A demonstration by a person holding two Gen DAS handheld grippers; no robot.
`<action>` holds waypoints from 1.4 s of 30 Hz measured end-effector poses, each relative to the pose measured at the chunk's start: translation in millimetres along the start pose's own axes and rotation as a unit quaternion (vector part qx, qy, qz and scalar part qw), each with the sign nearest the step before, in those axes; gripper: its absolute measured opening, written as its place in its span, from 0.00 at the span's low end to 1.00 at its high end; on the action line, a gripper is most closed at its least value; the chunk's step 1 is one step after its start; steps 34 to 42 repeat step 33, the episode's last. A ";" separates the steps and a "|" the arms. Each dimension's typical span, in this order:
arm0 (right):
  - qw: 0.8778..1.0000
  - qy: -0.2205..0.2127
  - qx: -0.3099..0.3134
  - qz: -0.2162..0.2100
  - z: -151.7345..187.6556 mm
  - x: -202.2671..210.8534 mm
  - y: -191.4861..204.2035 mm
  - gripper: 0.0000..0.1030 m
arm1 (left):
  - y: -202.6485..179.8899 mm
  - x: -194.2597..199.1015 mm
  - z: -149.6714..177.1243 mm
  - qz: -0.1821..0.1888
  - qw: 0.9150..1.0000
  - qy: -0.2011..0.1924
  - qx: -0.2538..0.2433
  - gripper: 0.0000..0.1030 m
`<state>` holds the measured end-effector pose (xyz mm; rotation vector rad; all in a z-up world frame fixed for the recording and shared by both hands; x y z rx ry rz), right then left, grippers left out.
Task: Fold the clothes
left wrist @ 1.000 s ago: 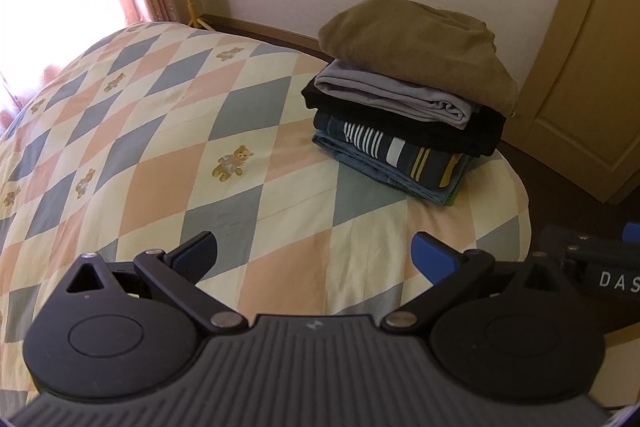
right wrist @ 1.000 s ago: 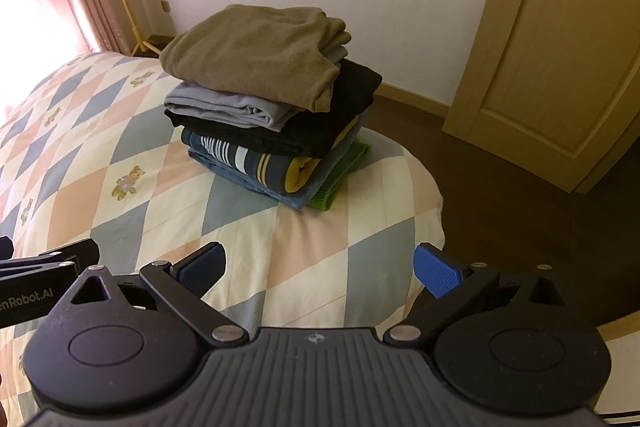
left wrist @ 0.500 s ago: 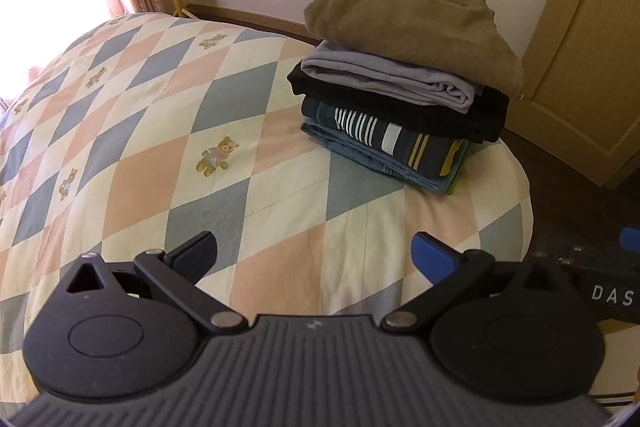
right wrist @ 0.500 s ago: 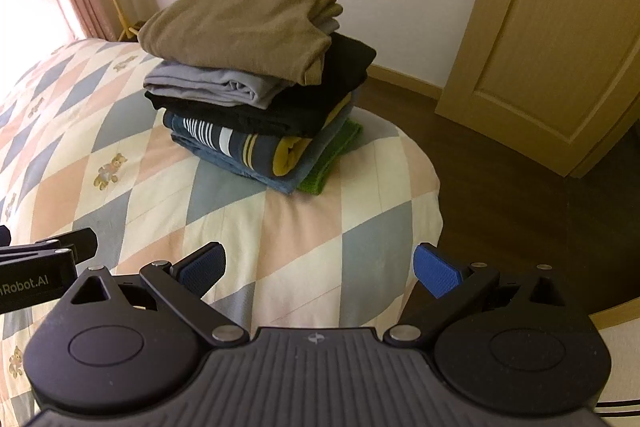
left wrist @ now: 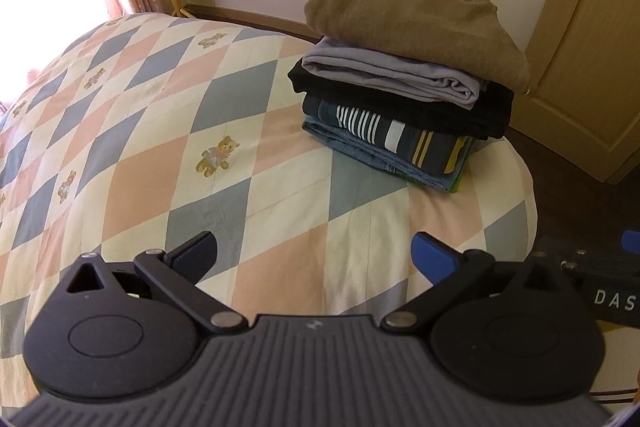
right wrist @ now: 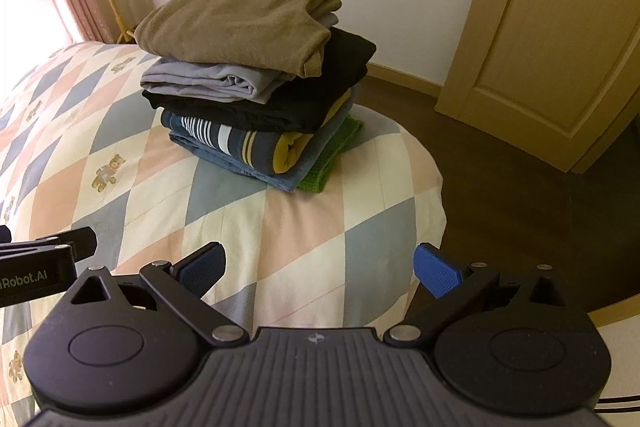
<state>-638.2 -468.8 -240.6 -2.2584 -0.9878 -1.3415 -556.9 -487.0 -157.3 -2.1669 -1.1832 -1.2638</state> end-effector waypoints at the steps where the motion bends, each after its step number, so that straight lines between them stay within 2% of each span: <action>1: 1.000 0.000 0.000 0.001 0.2 0.3 -0.1 1.00 | -0.2 0.9 -0.7 0.000 1.000 -0.002 0.000 0.99; 42: 1.000 -0.025 -0.001 0.001 10.0 26.6 -3.5 1.00 | -13.0 27.8 7.4 0.014 0.999 -0.028 -0.014 0.99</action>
Point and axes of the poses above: each gripper's, at about its wrist camera, not at the fingertips, and x roughly against the way its jaws point, y to its left, z to its underside, the point moved 8 cm from there along -x, roughly the way its jaws point, and after that the axes turned 5 degrees about -x, right-handed, at the moved point
